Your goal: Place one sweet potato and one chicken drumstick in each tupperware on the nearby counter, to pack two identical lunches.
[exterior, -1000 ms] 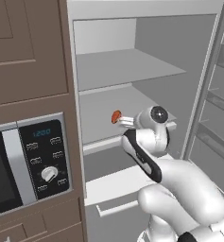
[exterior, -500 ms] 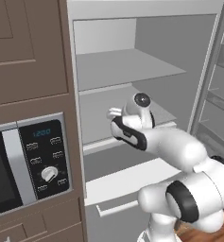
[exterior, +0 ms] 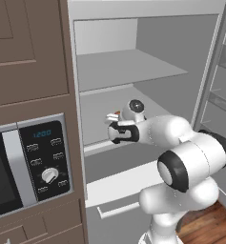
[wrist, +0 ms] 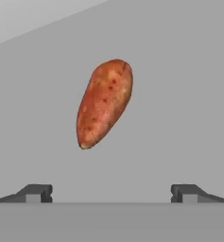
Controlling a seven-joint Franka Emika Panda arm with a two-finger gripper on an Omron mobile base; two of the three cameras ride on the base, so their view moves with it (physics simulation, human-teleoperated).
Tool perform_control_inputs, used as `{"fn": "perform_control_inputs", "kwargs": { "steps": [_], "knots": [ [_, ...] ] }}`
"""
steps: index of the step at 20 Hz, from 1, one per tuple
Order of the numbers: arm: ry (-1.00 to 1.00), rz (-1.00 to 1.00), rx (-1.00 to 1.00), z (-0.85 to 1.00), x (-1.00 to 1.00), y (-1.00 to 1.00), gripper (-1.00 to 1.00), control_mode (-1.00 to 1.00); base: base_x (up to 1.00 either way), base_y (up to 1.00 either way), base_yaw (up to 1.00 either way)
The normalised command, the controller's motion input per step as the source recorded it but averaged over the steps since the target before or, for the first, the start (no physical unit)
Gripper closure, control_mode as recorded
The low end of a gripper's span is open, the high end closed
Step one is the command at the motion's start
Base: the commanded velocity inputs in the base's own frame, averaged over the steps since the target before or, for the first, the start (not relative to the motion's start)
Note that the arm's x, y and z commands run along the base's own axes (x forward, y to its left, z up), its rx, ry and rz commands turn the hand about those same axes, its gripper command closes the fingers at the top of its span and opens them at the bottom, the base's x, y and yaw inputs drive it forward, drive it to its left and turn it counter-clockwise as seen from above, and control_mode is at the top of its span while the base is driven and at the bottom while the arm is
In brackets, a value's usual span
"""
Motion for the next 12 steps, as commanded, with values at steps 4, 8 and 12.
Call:
{"fn": "perform_control_inputs", "kwargs": {
  "steps": [4,8,12],
  "knots": [
    [0.0,-0.04,0.0,-0.14,0.42,0.0,-1.0,-1.0,0.0,0.0,0.0],
    [0.0,-0.05,0.0,-0.13,0.34,0.0,-1.0,-1.0,0.0,0.0,0.0],
    [0.02,-0.06,0.0,-0.12,0.29,0.0,-1.0,-1.0,0.0,0.0,0.0]
  ]
}}
